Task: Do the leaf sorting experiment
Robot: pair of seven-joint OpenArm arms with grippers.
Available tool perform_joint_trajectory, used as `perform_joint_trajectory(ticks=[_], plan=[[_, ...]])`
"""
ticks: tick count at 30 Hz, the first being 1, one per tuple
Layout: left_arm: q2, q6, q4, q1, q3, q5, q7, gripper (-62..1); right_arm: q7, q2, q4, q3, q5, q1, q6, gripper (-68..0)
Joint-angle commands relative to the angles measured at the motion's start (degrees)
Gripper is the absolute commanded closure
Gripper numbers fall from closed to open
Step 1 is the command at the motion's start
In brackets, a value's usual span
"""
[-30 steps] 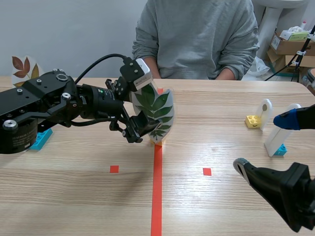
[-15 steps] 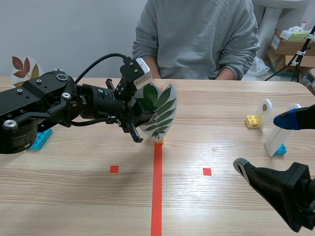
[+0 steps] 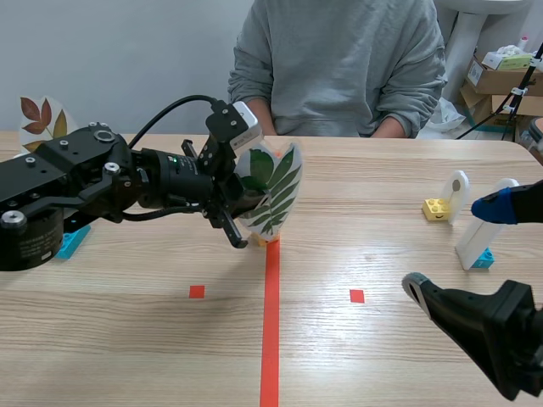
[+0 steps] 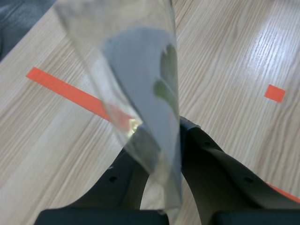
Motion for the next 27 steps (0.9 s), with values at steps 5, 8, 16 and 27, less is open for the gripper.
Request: perform_joint_trajectory(ticks=[5,8,16,27], plan=[[-5.6,-0.4,15.6,10.4,-10.0,-3.0,2.3,-3.9,0.4,0.8,-0.1,0.7,0.6,0.1,0.4,-66.7],[-7.7,-0.6,22.8,18.8,-17.6,-4.5,2.7,-3.9,0.5,0.8,-0.1,0.7,0.6,0.1,0.4,-66.7],[-7.5,-1.7,31.0,38.6,-39.3,-12.9,-0.1,-4.0,0.4,0.8,-0.1,0.7,0.6,0.4,0.4,-66.7],[-8.2,0.2,26.5,44.6,-53.7,-14.5,-3.2,-4.0,0.4,0.8,-0.1,0.7,0.6,0.4,0.4,-66.7]])
